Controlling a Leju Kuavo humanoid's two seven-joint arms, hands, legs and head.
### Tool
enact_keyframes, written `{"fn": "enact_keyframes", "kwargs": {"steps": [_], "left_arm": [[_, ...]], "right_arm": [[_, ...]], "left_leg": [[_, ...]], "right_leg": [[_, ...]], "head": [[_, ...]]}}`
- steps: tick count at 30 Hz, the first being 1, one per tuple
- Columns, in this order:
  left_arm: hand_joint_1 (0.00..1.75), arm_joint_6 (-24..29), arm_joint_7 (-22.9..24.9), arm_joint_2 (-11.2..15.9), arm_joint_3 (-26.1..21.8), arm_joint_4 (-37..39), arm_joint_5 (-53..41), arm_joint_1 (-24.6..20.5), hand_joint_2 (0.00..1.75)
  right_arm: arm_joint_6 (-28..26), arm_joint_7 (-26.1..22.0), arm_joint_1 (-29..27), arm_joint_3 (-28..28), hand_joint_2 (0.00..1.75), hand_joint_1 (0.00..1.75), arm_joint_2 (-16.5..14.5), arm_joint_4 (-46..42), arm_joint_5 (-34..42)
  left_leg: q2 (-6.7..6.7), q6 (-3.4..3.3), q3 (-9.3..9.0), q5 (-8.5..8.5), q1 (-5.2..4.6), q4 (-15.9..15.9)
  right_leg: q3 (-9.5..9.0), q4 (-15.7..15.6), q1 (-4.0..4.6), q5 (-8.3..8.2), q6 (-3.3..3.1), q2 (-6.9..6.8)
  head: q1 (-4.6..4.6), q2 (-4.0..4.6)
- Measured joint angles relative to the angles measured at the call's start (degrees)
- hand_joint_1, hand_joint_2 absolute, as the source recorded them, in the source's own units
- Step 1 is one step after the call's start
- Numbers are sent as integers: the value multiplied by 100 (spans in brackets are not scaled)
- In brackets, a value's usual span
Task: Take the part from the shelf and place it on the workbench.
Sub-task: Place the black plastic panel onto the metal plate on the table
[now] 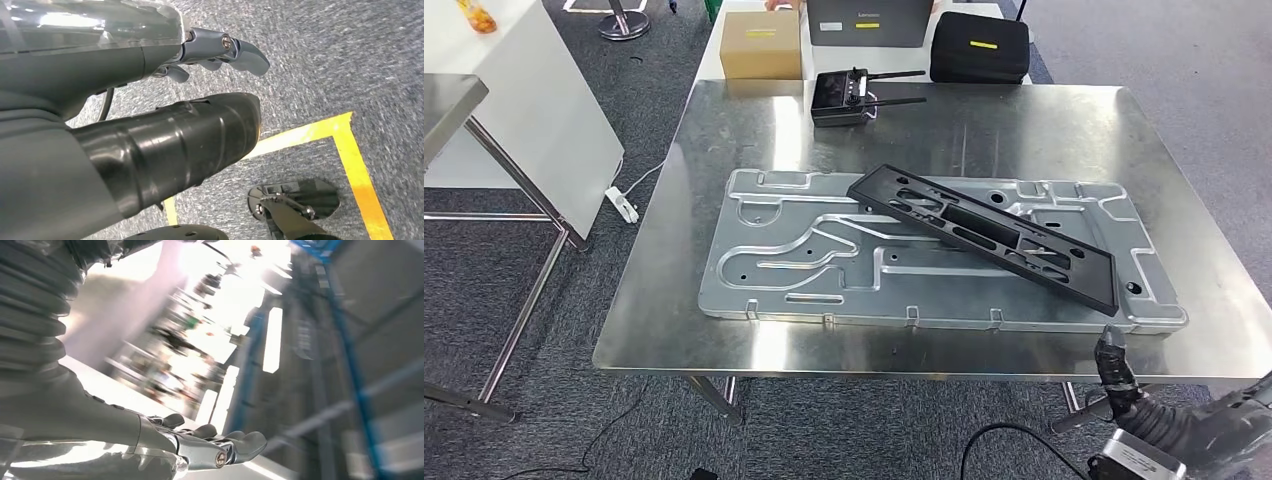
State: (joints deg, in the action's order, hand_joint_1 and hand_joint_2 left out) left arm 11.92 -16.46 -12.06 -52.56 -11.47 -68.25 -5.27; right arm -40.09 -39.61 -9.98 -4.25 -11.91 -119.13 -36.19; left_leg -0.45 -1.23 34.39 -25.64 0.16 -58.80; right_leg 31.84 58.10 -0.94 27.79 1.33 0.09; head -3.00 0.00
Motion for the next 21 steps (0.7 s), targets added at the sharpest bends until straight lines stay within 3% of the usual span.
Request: {"fn": "enact_keyframes", "kwargs": {"steps": [5,7,10,11,12,13,15,17,21], "left_arm": [[0,8,-2,2,-72,0,40,28,0],[0,8,-2,-1,-99,0,45,29,0],[0,8,1,-3,-143,0,44,30,0],[0,8,5,-3,-155,0,44,34,0],[0,8,10,-3,-162,0,43,39,0],[0,8,15,-5,-167,0,43,43,0],[0,7,20,-11,-169,1,37,46,0],[0,6,20,-15,-169,1,29,47,0],[0,5,20,-16,-171,1,24,47,0]], "right_arm": [[0,-2,-275,-10,175,0,-382,146,407],[0,-1,-339,-10,175,0,-449,197,531],[0,22,-423,-10,175,0,-488,298,666],[0,30,-453,-10,175,0,-490,343,685],[0,35,-479,-10,175,0,-492,387,698],[0,36,-497,-10,175,0,-496,426,710],[0,36,-512,-10,175,0,-507,484,734],[0,38,-519,-10,175,0,-520,526,745],[0,43,-540,-10,175,0,-538,584,748]], "left_leg": [[1,-66,-11,-1,-26,10],[14,-111,-48,37,10,79],[34,-150,-67,62,30,123],[36,-150,-65,62,28,120],[38,-149,-64,62,27,115],[38,-144,-63,61,28,106],[36,-120,-63,52,33,75],[29,-59,-62,40,20,42],[25,96,-57,48,25,31]], "right_leg": [[-17,-16,-38,-1,62,3],[19,116,-41,112,86,3],[425,1033,-42,640,108,-1],[570,1347,-44,762,115,-2],[641,1508,-46,784,118,-3],[605,1448,-48,692,115,-4],[257,776,-53,334,89,-7],[-41,174,-26,111,44,-4],[-65,28,5,28,-96,15]], "head": [[1,0],[-1,0],[-2,0],[-2,0],[-2,0],[-3,0],[-3,0],[-2,0],[1,0]]}}
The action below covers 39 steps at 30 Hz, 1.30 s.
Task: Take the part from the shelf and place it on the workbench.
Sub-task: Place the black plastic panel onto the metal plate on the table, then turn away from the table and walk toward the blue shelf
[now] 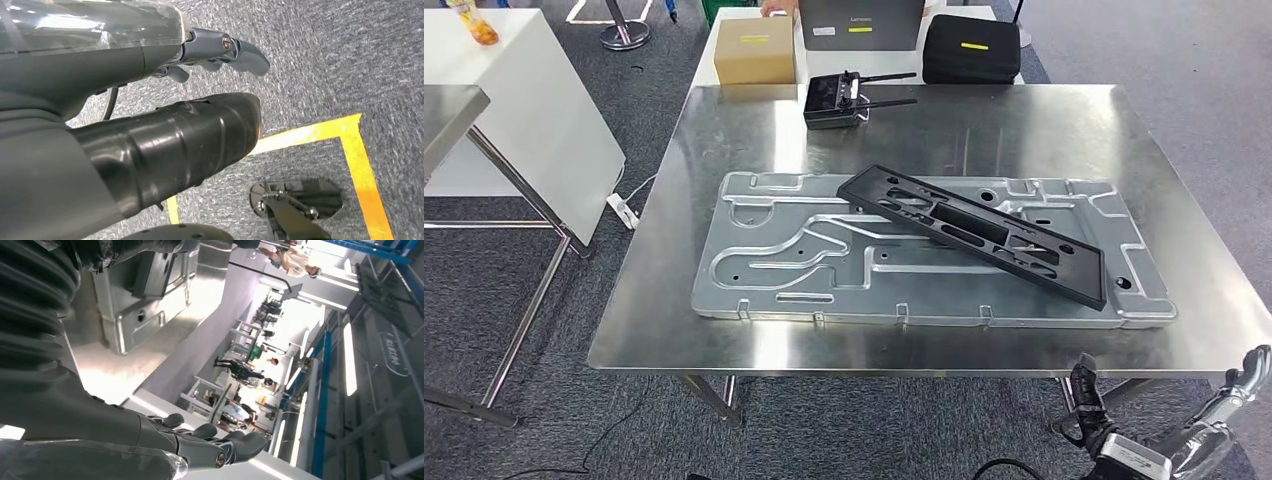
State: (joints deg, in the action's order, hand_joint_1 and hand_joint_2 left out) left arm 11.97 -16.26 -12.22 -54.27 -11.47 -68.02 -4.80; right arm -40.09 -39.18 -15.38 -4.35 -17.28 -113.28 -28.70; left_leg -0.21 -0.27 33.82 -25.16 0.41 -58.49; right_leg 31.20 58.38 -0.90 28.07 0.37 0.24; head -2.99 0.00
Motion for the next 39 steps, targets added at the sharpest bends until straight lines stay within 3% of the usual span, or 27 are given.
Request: {"fn": "enact_keyframes", "kwargs": {"steps": [2,4,6,7,8,10,12,15,16,18,20,21,22,23,26,27,29,31,33,35,36,37,38,39], "left_arm": [[0,1,3,0,0,0,1,1,0],[0,2,7,0,-1,0,2,6,0],[0,3,14,0,-2,-1,2,18,0],[0,3,20,0,-2,-1,0,24,0],[0,3,25,0,-2,-1,-2,28,0],[0,4,32,0,-2,0,-13,26,0],[0,7,32,0,-2,0,-25,20,0],[0,14,32,3,-3,-1,-40,27,0],[0,15,32,4,-4,-1,-43,26,0],[0,16,31,4,-4,-1,-45,19,0],[0,16,30,4,-4,-1,-47,23,0],[0,16,31,4,-4,-1,-48,27,0],[0,16,31,4,-4,-1,-49,30,0],[0,16,32,4,-4,-1,-50,31,0],[0,16,32,-6,-4,0,-52,30,0],[0,16,32,-11,-4,0,-53,29,0],[0,14,36,-16,-4,-1,-51,19,0],[0,10,42,-17,-4,-1,-50,12,0],[0,9,47,-17,-4,-1,-50,15,0],[0,9,50,-17,-4,0,-50,20,0],[0,9,50,-17,-4,0,-50,22,0],[0,9,50,-17,-4,0,-49,24,0],[0,9,50,-17,-4,0,-48,25,0],[0,9,50,-16,-4,-1,-45,23,0]], "right_arm": [[0,18,-1,0,175,0,-14,21,-8],[0,59,-8,0,175,0,-30,48,-19],[0,92,-22,0,175,0,-34,83,-23],[0,96,-31,0,175,0,-37,99,-20],[0,91,-41,0,175,0,-41,112,-13],[0,70,-57,-2,175,0,-55,125,20],[-1,49,-67,-5,175,0,-67,127,66],[-2,29,-78,-17,175,0,-82,127,104],[-2,23,-84,-25,175,0,-84,127,106],[-2,15,-91,-41,175,0,-86,128,108],[-2,14,-96,-57,175,0,-86,141,111],[-2,14,-97,-64,175,0,-86,153,113],[-2,15,-98,-69,175,0,-86,166,114],[-2,15,-98,-72,175,0,-86,177,113],[-2,14,-87,-74,175,0,-86,192,107],[-2,14,-81,-74,175,0,-87,194,103],[-2,32,-74,-74,175,0,-89,205,90],[-2,58,-59,-74,175,0,-91,225,70],[-1,72,-38,-74,175,0,-97,243,52],[0,77,-29,-74,175,0,-103,267,41],[0,78,-29,-74,175,0,-105,281,38],[0,79,-29,-74,175,0,-105,294,37],[0,80,-28,-74,175,0,-105,306,34],[0,85,-26,-74,175,0,-105,316,31]], "left_leg": [[1,54,108,-234,17,-267],[3,90,367,-677,27,-936],[4,115,548,-921,31,-1497],[4,120,506,-889,32,-1512],[4,117,355,-760,34,-1300],[2,86,-95,-481,35,-542],[-3,33,-329,-377,16,-75],[3,-74,-316,-321,0,-4],[11,-123,-309,-284,6,19],[34,-212,-273,-211,19,57],[49,-249,-200,-166,8,51],[55,-252,-163,-147,0,42],[59,-250,-129,-129,-7,32],[60,-246,-103,-113,-15,23],[57,-207,-69,-70,-39,8],[59,-182,-61,-53,-44,5],[64,-116,-43,-11,-43,10],[63,-43,-14,-34,-35,-13],[51,17,127,-339,-26,-340],[45,67,379,-814,1,-1043],[46,90,463,-969,16,-1349],[47,111,463,-1016,31,-1484],[48,129,344,-951,48,-1384],[49,142,117,-810,66,-1070]], "right_leg": [[17,-38,-23,-57,-87,-14],[61,-39,-18,-91,-135,-31],[118,-14,-7,-110,-145,-40],[145,7,-5,-116,-144,-40],[165,30,-5,-118,-141,-39],[195,78,-1,-117,-119,-35],[220,116,17,-122,-63,-31],[237,115,19,-157,48,-24],[262,169,13,-100,79,-23],[431,577,0,225,125,-21],[709,1279,1,637,159,-21],[791,1532,0,735,167,-22],[782,1603,1,729,166,-22],[657,1446,3,621,152,-22],[-12,313,46,201,41,-28],[-125,85,68,146,8,-32],[-141,-22,103,98,-37,-37],[-117,-79,70,10,-95,-45],[-62,-139,27,-92,-156,-65],[41,-134,30,-163,-181,-82],[98,-121,29,-194,-176,-87],[152,-103,25,-221,-164,-90],[206,-75,17,-244,-147,-91],[259,-37,6,-261,-128,-90]], "head": [[4,0],[8,0],[7,0],[8,0],[8,0],[8,0],[5,0],[4,0],[2,0],[-2,0],[-3,0],[-3,0],[-2,0],[-2,0],[-1,0],[0,0],[0,0],[-1,0],[5,0],[11,0],[11,0],[12,0],[12,0],[13,0]]}}
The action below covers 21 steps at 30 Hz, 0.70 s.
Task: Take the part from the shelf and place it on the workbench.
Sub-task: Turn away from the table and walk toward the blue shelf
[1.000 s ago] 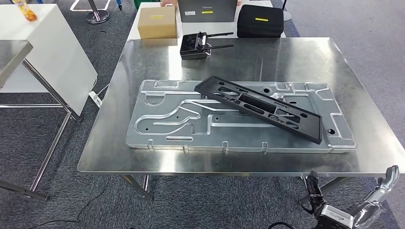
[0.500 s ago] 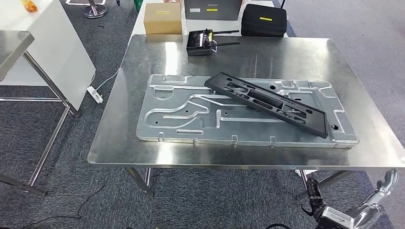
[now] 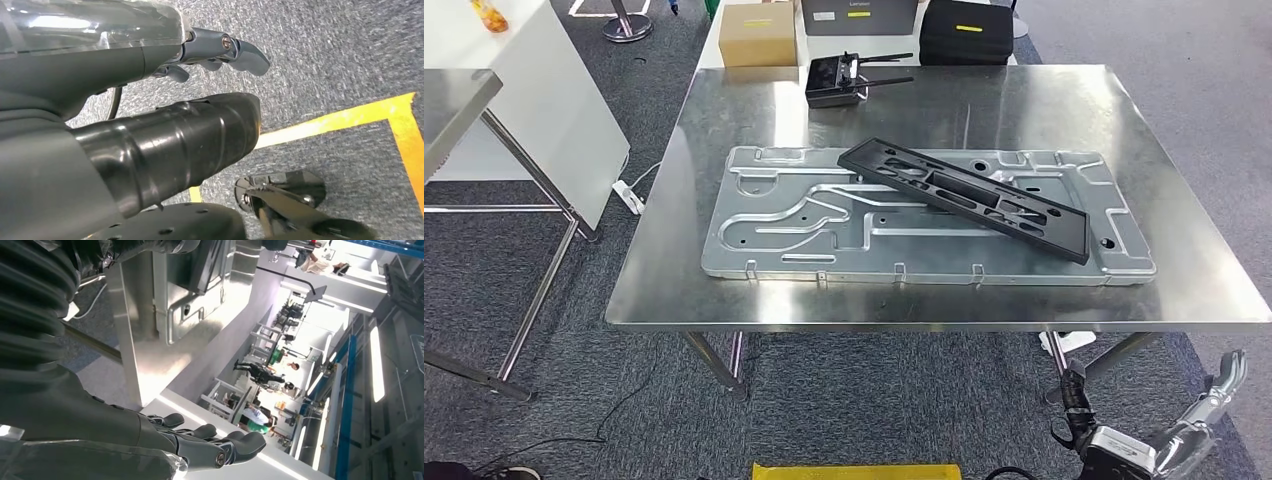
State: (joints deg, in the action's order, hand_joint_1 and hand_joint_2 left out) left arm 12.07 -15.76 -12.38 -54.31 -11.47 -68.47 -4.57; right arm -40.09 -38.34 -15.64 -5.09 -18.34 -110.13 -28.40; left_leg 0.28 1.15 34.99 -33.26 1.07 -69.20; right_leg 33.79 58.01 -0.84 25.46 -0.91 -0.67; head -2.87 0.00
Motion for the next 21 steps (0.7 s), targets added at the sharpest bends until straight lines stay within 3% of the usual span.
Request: {"fn": "enact_keyframes", "kwargs": {"steps": [2,3,7,8,10,12,13,14,15,17,18,19,21], "left_arm": [[0,-1,-1,1,0,0,5,-12,0],[0,-3,-2,1,0,0,8,-18,0],[0,-3,-2,6,-4,0,17,-13,0],[0,-2,-2,7,-4,0,19,-19,0],[0,-2,-2,5,-4,0,19,-31,0],[0,-2,-2,5,-5,0,19,-27,0],[0,-3,-2,5,-6,0,20,-22,0],[0,-4,-2,5,-7,0,23,-18,0],[0,-5,-2,5,-7,0,26,-15,0],[0,-7,1,-1,-8,0,30,-12,0],[0,-5,4,-6,-9,0,30,-9,0],[0,-4,8,-11,-10,0,30,-8,0],[0,-1,13,-17,-14,0,30,-10,0]], "right_arm": [[0,14,12,0,175,0,0,15,-16],[0,22,20,0,175,0,-1,21,-27],[-1,33,36,0,175,0,-2,42,-42],[-2,35,36,0,175,0,-2,45,-42],[-2,42,37,0,175,0,-2,50,-42],[-2,50,38,0,175,0,-2,63,-42],[-2,57,37,0,175,0,-2,75,-43],[-2,65,37,0,175,0,-2,85,-45],[-2,73,36,0,175,0,-2,92,-47],[-2,79,38,0,175,0,-2,96,-52],[-2,78,34,0,175,0,-3,94,-54],[-3,76,31,0,175,0,-4,94,-54],[-3,75,24,0,175,0,-11,93,-53]], "left_leg": [[-13,-4,-469,220,13,780],[-25,-31,-593,273,7,1008],[-37,-211,-566,394,-24,1094],[-28,-265,-536,442,-23,1109],[-11,-343,-450,536,-20,1121],[0,-370,-333,612,-38,1107],[4,-373,-272,648,-50,1098],[6,-372,-218,678,-61,1089],[6,-368,-176,706,-71,1082],[1,-343,-128,760,-88,1076],[-1,-317,-120,787,-88,1081],[0,-284,-119,813,-83,1085],[5,-203,-118,872,-67,1110]], "right_leg": [[93,100,-8,-18,53,1],[120,136,-3,-28,84,1],[157,158,-11,-74,246,15],[198,241,-26,25,277,22],[381,735,-43,470,317,36],[595,1449,-43,911,340,40],[617,1655,-42,991,341,41],[532,1648,-41,956,330,41],[334,1414,-37,837,308,41],[-249,564,-4,591,227,42],[-457,230,24,506,191,41],[-574,18,53,473,160,41],[-564,-60,91,418,114,41]], "head": [[-1,0],[-2,0],[-8,0],[-8,0],[-9,0],[-9,0],[-9,0],[-8,0],[-8,0],[-6,0],[-7,0],[-8,0],[-12,0]]}}
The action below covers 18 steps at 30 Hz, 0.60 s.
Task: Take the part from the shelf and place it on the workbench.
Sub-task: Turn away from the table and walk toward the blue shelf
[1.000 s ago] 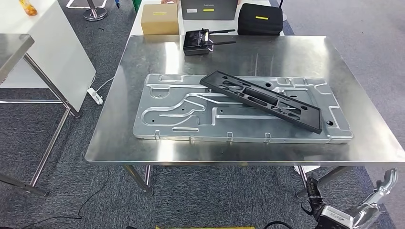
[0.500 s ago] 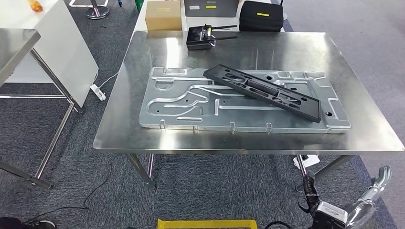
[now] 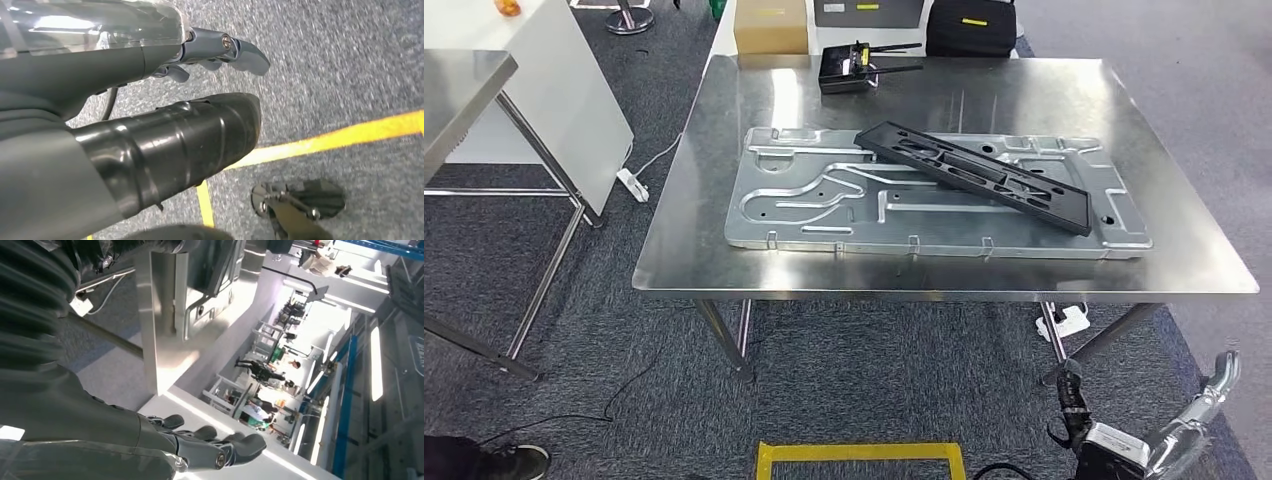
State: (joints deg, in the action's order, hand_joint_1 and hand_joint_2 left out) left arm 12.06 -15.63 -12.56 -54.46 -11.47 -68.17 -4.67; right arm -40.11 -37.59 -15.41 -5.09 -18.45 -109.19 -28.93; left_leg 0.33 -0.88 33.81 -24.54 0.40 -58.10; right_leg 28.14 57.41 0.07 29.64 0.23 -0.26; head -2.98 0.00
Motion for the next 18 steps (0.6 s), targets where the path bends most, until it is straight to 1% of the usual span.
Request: {"fn": "enact_keyframes", "kwargs": {"steps": [1,2,3,4,5,6,7,8,9,10,11,12,13,14,16,17,18], "left_arm": [[0,1,-1,-1,-4,0,3,-2,0],[0,1,-5,-2,-11,0,8,0,0],[0,1,-10,-1,-17,0,13,3,0],[0,1,-16,1,-24,0,17,5,0],[0,1,-20,3,-29,0,19,6,0],[0,1,-21,4,-33,0,19,7,0],[0,1,-22,5,-39,0,19,8,0],[0,1,-21,8,-47,0,19,9,0],[0,1,-18,10,-56,0,19,9,0],[0,1,-15,14,-64,0,19,8,0],[0,0,-11,17,-70,0,18,3,0],[0,-1,-7,20,-74,0,16,-1,0],[0,-2,-2,21,-79,0,15,-1,0],[0,-2,3,21,-84,0,15,-2,0],[0,-1,10,23,-97,0,14,4,0],[0,-1,11,25,-101,0,14,3,0],[0,-1,10,25,-104,0,13,2,0]], "right_arm": [[0,1,2,0,175,0,-7,2,1],[1,3,6,0,175,0,-14,5,1],[1,4,10,0,175,0,-21,11,1],[1,5,14,0,175,0,-25,20,1],[0,7,17,0,175,0,-26,32,1],[1,9,19,0,175,0,-26,46,1],[0,14,19,0,175,0,-26,62,1],[1,20,20,0,175,0,-26,77,1],[1,27,22,0,175,0,-26,91,-1],[1,33,26,0,175,0,-26,104,-5],[1,36,30,0,175,0,-26,112,-10],[1,39,33,0,175,0,-26,119,-17],[1,41,36,0,175,0,-27,124,-28],[1,42,36,0,175,0,-27,127,-37],[1,46,34,0,175,0,-28,132,-52],[1,49,33,0,175,0,-28,133,-54],[1,51,33,0,175,0,-28,133,-56]], "left_leg": [[-1,35,10,4,8,-8],[-4,67,41,-62,10,-57],[-10,94,101,-213,13,-196],[-15,115,193,-441,22,-445],[-17,137,309,-702,25,-782],[-17,159,410,-912,32,-1141],[-15,179,459,-1020,36,-1406],[-14,195,416,-1012,42,-1492],[-12,207,265,-903,50,-1358],[-11,216,14,-747,62,-1021],[-12,217,-262,-656,70,-602],[-22,194,-467,-582,65,-282],[-31,167,-578,-561,58,-70],[-41,130,-594,-574,45,-2],[-44,44,-527,-522,38,0],[-36,-11,-501,-488,40,10],[-27,-67,-464,-444,45,25]], "right_leg": [[15,-44,-14,-38,-34,-8],[40,-83,-31,-90,-74,-14],[74,-123,-51,-149,-115,-23],[117,-145,-68,-201,-142,-34],[170,-148,-66,-240,-160,-38],[228,-138,-66,-277,-164,-47],[289,-121,-67,-311,-158,-54],[351,-94,-70,-339,-147,-59],[411,-57,-77,-361,-133,-61],[463,-10,-83,-374,-118,-61],[517,46,-83,-382,-97,-60],[559,97,-79,-390,-72,-58],[588,140,-71,-402,-42,-56],[613,164,-62,-422,-5,-54],[637,177,-64,-466,70,-46],[668,221,-73,-421,104,-39],[724,344,-84,-294,132,-31]], "head": [[0,0],[1,0],[7,0],[11,0],[16,0],[20,0],[19,0],[20,0],[20,0],[20,0],[20,0],[19,0],[16,0],[15,0],[11,0],[12,0],[10,0]]}}
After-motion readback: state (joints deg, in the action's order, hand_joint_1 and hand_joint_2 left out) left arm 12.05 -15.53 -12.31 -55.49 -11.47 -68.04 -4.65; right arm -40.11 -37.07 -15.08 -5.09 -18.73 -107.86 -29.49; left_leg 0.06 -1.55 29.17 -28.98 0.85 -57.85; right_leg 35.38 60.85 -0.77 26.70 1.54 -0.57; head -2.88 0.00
